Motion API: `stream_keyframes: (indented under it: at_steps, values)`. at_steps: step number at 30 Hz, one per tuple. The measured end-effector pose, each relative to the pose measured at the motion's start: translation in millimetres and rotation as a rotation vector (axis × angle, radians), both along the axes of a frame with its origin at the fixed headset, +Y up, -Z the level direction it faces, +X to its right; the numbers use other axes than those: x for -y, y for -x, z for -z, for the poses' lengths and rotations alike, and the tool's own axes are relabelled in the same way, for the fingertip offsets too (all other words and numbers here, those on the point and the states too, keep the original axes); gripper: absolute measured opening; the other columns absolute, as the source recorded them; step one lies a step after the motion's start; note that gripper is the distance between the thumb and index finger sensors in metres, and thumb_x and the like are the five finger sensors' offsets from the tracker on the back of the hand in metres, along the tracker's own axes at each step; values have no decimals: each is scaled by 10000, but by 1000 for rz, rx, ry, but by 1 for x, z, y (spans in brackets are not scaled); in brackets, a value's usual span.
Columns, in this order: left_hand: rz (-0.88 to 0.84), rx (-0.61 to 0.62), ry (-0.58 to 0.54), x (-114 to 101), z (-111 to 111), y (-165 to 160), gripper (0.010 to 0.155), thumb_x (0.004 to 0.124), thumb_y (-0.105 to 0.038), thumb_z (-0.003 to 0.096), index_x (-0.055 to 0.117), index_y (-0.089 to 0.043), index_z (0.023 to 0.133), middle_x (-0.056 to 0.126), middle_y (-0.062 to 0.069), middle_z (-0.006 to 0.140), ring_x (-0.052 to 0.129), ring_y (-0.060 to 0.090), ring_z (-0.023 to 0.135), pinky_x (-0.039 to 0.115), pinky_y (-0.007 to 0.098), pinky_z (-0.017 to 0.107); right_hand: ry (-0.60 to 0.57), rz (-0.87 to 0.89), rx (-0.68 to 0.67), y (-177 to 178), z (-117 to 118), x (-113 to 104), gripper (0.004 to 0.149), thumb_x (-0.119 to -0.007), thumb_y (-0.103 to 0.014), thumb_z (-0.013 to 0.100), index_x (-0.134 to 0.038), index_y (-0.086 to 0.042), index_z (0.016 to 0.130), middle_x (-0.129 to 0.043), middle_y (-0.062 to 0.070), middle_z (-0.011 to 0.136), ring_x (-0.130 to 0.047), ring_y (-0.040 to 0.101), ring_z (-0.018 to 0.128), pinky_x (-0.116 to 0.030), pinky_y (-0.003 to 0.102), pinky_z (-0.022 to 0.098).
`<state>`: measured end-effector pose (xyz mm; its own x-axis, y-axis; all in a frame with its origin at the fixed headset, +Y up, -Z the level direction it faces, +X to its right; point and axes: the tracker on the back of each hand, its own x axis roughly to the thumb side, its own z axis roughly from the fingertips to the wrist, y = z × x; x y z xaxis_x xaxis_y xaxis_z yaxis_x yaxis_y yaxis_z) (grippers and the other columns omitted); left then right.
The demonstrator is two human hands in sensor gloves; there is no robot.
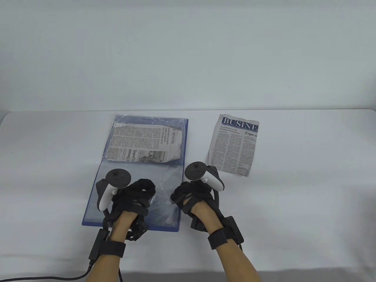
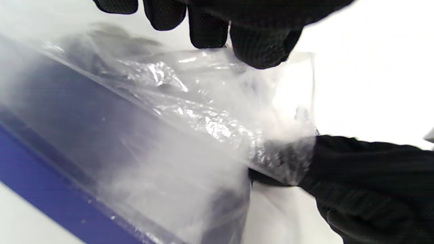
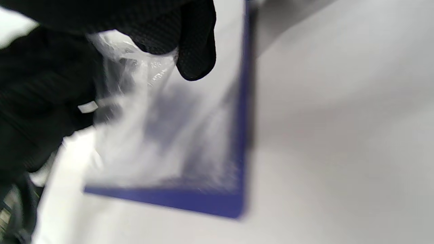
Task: Insert newspapers into folder
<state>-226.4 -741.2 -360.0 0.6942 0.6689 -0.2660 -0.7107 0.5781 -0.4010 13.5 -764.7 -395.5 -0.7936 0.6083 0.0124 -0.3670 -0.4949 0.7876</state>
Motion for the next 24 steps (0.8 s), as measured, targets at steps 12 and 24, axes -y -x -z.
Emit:
stream_keyframes:
  at_steps: [12,24]
  values:
    - [36,23,-4,-2,1,-1,383,730,-430,613,664,-430,990,490,-37,1262,372,350,1212,379,603,899,-231,106,-8,10,0,-4,710,-588,-541,578,-538,-50,1088,-54,278,1067,98,564,899,62,766,429]
    - [-19,-11,-57,-1,1,5,396,689,-425,614,617,-407,1003,396,-34,1281,283,345,1225,346,605,909,-196,-26,-112,17,-5,8,636,-575,-532,582,-693,-65,997,-65,257,1074,217,536,831,58,757,441]
